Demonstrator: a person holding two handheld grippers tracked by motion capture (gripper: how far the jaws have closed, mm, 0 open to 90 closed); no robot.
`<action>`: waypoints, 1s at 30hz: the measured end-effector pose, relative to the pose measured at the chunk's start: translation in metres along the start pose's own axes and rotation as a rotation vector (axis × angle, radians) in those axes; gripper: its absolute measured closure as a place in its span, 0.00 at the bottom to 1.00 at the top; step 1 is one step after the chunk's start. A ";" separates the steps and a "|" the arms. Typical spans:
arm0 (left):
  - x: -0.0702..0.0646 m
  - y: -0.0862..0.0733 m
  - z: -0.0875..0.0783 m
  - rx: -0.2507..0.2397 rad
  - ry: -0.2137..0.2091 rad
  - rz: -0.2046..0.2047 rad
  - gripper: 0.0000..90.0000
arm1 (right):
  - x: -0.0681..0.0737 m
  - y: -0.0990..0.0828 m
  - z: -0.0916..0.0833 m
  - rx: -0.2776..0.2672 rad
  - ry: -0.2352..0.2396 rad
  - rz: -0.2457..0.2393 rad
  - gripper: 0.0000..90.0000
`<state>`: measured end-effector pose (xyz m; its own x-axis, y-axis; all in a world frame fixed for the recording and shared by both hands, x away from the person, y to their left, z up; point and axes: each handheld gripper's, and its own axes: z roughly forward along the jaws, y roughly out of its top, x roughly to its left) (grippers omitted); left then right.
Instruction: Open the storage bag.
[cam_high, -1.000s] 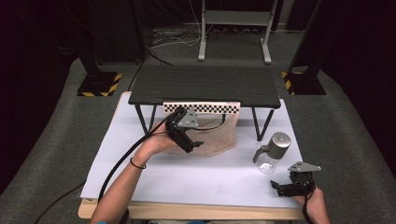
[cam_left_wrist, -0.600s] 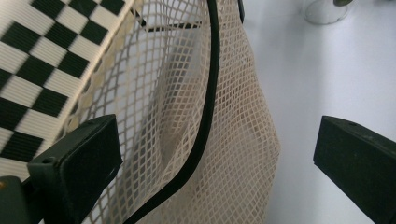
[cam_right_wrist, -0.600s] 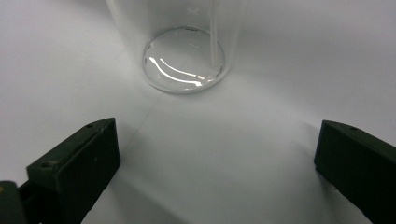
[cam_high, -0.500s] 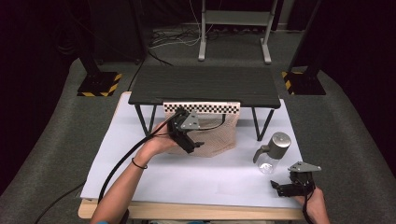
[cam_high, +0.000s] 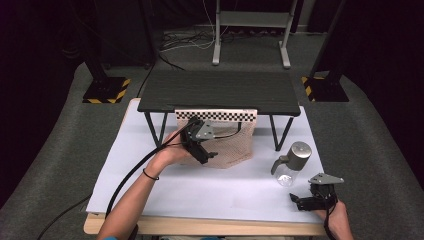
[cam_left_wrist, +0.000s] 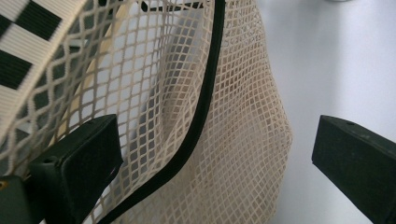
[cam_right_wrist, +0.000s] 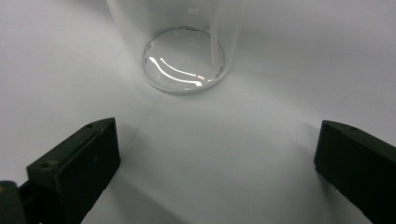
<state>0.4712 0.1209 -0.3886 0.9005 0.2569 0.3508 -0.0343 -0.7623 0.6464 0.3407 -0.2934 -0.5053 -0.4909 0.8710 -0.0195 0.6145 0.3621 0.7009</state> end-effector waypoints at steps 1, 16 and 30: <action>0.000 -0.001 0.001 -0.001 0.010 0.001 0.04 | 0.000 0.000 0.000 0.000 0.000 -0.001 0.00; -0.009 -0.012 0.011 -0.003 0.121 0.085 0.73 | 0.000 0.000 0.000 -0.001 0.000 -0.002 0.00; -0.008 -0.013 -0.001 -0.034 0.003 0.038 0.97 | 0.000 0.000 0.000 -0.002 0.000 -0.002 0.00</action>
<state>0.4637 0.1294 -0.3992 0.8968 0.2303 0.3777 -0.0831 -0.7508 0.6553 0.3406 -0.2937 -0.5054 -0.4924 0.8701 -0.0208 0.6124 0.3633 0.7021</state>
